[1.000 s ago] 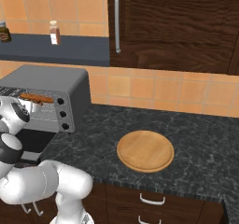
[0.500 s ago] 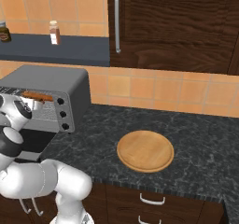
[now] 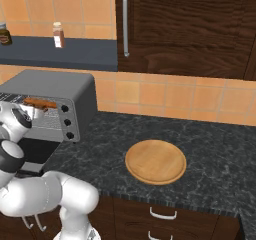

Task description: Pick up the kebab skewer and baguette bread, and place them inside the toaster oven. Close the toaster oven door and start by setting the timer.

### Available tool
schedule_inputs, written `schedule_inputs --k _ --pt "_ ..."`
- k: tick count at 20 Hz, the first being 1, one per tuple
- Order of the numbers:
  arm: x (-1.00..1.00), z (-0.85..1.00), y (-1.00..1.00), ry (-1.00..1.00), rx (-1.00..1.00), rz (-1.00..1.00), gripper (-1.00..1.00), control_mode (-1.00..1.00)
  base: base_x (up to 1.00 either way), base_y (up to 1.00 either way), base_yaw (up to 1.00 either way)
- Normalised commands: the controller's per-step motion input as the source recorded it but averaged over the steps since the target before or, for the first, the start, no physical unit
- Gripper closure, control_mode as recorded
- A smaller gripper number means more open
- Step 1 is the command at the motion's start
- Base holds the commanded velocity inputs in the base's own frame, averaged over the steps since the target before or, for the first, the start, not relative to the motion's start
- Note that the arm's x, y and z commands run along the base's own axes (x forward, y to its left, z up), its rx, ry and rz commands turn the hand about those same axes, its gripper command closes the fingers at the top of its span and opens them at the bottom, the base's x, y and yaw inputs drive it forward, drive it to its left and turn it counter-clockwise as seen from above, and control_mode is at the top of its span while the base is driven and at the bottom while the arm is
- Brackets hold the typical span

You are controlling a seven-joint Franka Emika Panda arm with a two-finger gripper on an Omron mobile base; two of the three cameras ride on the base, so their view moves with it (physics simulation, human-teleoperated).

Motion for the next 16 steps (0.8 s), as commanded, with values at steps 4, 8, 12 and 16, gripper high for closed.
schedule_inputs --k 4,8,12,16 --pt "-0.54 0.02 0.00 0.00 0.00 0.00 -1.00 -1.00 0.00 0.00 0.00" --pt "-0.63 0.02 0.00 0.00 0.00 0.00 -1.00 -1.00 0.00 0.00 0.00" --pt "-0.62 0.03 0.01 0.00 0.00 0.00 -1.00 -1.00 0.00 0.00 0.00" --pt "-0.61 0.14 0.08 0.05 0.00 0.00 -1.00 -1.00 0.00 0.00 0.00"
